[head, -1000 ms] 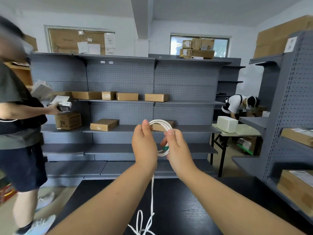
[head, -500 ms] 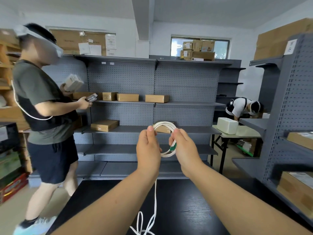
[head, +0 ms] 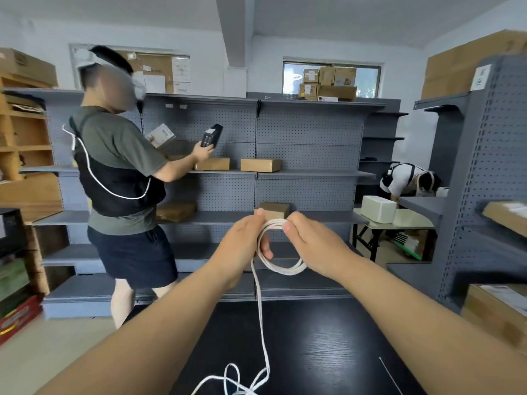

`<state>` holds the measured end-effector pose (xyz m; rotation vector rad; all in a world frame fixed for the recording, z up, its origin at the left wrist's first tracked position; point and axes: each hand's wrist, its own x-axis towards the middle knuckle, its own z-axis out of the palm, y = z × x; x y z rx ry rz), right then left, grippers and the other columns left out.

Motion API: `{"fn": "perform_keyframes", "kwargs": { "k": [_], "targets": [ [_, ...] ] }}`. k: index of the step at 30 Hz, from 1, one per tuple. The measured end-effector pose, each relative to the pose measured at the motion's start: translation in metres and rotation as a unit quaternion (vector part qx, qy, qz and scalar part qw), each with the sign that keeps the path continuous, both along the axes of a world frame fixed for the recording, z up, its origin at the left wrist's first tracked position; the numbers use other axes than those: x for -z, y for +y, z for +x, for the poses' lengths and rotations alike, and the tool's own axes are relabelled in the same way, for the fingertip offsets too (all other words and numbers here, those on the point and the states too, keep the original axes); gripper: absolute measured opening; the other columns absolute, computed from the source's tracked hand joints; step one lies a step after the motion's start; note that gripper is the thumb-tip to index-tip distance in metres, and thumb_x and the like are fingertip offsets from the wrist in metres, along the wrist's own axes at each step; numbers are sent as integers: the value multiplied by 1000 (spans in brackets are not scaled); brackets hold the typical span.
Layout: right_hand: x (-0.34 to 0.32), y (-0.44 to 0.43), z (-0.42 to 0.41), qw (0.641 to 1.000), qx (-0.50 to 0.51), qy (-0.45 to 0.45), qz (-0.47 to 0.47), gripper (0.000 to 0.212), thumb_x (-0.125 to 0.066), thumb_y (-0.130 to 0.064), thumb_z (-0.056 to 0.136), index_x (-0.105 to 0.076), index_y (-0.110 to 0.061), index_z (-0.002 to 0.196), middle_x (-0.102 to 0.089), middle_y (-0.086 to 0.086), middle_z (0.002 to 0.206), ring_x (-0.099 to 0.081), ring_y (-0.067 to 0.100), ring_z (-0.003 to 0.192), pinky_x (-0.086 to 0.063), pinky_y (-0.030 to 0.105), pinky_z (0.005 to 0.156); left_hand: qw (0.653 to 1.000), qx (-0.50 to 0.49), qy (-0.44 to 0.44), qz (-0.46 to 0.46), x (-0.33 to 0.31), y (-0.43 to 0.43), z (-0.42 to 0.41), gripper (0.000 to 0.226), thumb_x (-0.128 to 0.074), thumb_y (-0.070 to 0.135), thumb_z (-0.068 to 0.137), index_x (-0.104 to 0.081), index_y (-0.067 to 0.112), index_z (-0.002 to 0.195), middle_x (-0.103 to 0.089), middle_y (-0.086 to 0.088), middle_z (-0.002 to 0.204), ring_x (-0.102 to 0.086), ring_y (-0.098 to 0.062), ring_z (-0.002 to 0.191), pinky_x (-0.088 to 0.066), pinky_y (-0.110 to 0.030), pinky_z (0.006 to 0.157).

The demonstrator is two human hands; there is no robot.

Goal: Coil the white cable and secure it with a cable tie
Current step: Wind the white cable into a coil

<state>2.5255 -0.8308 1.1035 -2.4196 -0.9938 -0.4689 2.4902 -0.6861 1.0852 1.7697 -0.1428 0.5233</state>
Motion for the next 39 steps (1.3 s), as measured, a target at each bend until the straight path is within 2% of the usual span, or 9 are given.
{"fn": "perform_keyframes", "kwargs": {
  "k": [3, 8, 13, 17, 20, 25, 28, 34, 39],
  "targets": [
    [-1, 0, 0, 1000, 2, -17, 16, 21, -25, -33, 101, -38, -17, 94, -43, -5, 71, -46, 23, 74, -31, 33, 63, 1000, 12, 13, 15, 1, 2, -2, 42, -32, 39, 99, -57, 13, 77, -58, -5, 61, -55, -11, 57, -45, -27, 66],
    [13, 12, 5, 980, 32, -24, 197, 21, -28, -30, 100, -37, -16, 87, -41, -8, 68, -45, 22, 72, -32, 33, 62, 994, 11, 3, -113, 14, -16, -3, 36, -32, 38, 99, -57, 15, 88, -61, 1, 65, -57, -10, 63, -47, -22, 56],
    [26, 29, 11, 883, 90, 62, 457, 25, -30, -24, 100, -44, -9, 85, -52, 7, 79, -46, 24, 75, -34, 33, 67, 986, -27, -17, -162, 20, -35, -3, 32, -36, 35, 99, -58, 18, 83, -59, 5, 72, -52, -9, 70, -40, -20, 57],
    [29, 41, 15, 817, 121, 150, 543, 29, -30, -26, 99, -43, -13, 77, -50, 5, 78, -46, 24, 77, -40, 41, 76, 979, -91, -42, -177, 25, -46, 2, 31, -36, 33, 99, -59, 21, 81, -58, 5, 81, -49, -12, 74, -39, -26, 67],
    [32, 47, 13, 796, 111, 187, 565, 29, -30, -27, 99, -42, -17, 75, -47, 0, 76, -46, 23, 80, -39, 39, 77, 964, -146, -66, -211, 25, -53, 6, 36, -31, 32, 100, -55, 19, 78, -56, 4, 77, -49, -12, 73, -39, -26, 70],
    [34, 53, 6, 774, 86, 252, 575, 26, -29, -30, 99, -48, -17, 85, -49, -3, 81, -49, 18, 84, -41, 38, 82, 944, -221, -101, -221, 21, -57, 11, 38, -27, 31, 101, -51, 16, 75, -48, 2, 64, -46, -8, 59, -38, -9, 55],
    [35, 54, 5, 761, 78, 278, 580, 27, -30, -31, 99, -50, -17, 89, -53, -1, 90, -52, 20, 92, -44, 40, 90, 947, -237, -109, -188, 18, -53, 16, 38, -27, 33, 100, -48, 18, 73, -49, 1, 62, -47, -12, 59, -38, -17, 57],
    [33, 57, 8, 740, 50, 330, 584, 28, -36, -29, 98, -48, -23, 73, -52, 2, 78, -53, 25, 83, -44, 42, 77, 951, -266, -113, -111, 12, -37, 27, 38, -29, 34, 100, -44, 17, 69, -50, -2, 64, -46, -13, 61, -35, -17, 56],
    [32, 49, 12, 769, 6, 380, 515, 29, -35, -28, 99, -53, -18, 78, -60, 11, 79, -56, 22, 69, -47, 36, 61, 950, -286, -118, -37, 9, -17, 31, 44, -30, 35, 99, -48, 3, 76, -49, -5, 65, -44, -16, 62, -34, -19, 56]
  ]
}}
